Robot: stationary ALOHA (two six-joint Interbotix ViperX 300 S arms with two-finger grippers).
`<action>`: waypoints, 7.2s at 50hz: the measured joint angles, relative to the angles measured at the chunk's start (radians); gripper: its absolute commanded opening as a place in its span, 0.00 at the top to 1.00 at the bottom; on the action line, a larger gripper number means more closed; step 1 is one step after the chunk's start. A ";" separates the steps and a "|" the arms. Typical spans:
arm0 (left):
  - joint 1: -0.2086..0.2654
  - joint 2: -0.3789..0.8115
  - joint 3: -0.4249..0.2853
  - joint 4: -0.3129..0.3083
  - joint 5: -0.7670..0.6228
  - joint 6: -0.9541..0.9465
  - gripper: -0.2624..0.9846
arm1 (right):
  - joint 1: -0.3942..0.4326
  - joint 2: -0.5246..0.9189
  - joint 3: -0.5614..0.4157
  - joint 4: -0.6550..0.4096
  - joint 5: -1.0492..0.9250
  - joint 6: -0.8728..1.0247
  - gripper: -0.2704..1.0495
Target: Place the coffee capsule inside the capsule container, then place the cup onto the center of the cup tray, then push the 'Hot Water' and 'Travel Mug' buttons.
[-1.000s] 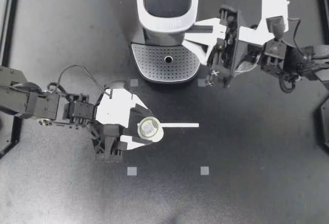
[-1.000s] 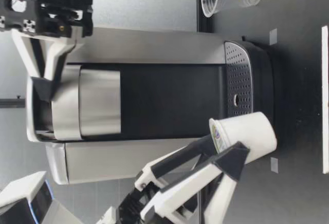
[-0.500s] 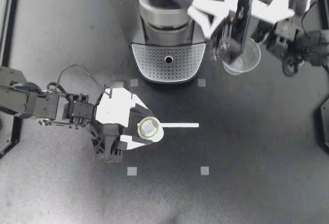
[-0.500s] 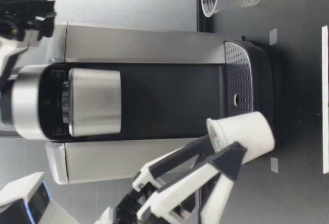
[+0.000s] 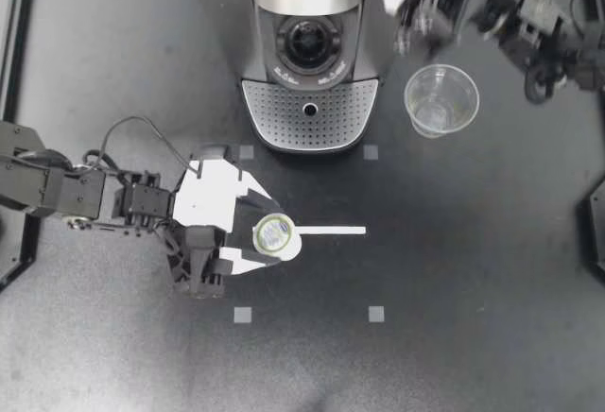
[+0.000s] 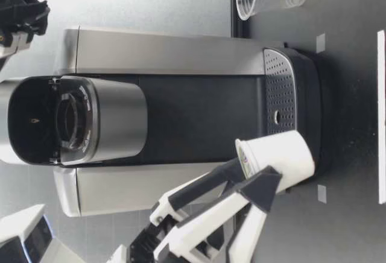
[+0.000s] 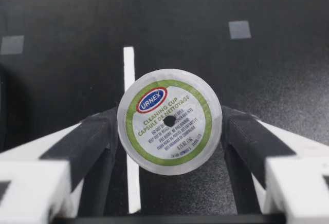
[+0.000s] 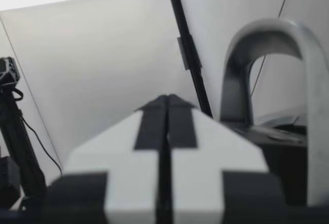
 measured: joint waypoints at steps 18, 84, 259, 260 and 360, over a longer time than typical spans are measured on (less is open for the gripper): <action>0.000 0.002 0.000 0.000 0.000 0.003 0.44 | -0.029 -0.025 -0.005 -0.006 -0.018 -0.002 0.74; 0.040 -0.150 -0.393 0.281 0.515 0.115 0.44 | -0.029 -0.158 0.091 -0.012 0.020 0.021 0.74; -0.037 -0.284 -0.178 0.913 0.413 -0.601 0.18 | -0.166 -0.270 0.035 0.018 0.443 -0.029 0.74; -0.037 -0.291 -0.163 0.913 0.399 -0.615 0.18 | -0.172 -0.265 0.028 0.017 0.456 -0.032 0.74; -0.037 -0.417 0.052 0.905 0.172 -0.810 0.18 | -0.025 -0.091 -0.103 -0.011 0.468 -0.026 0.74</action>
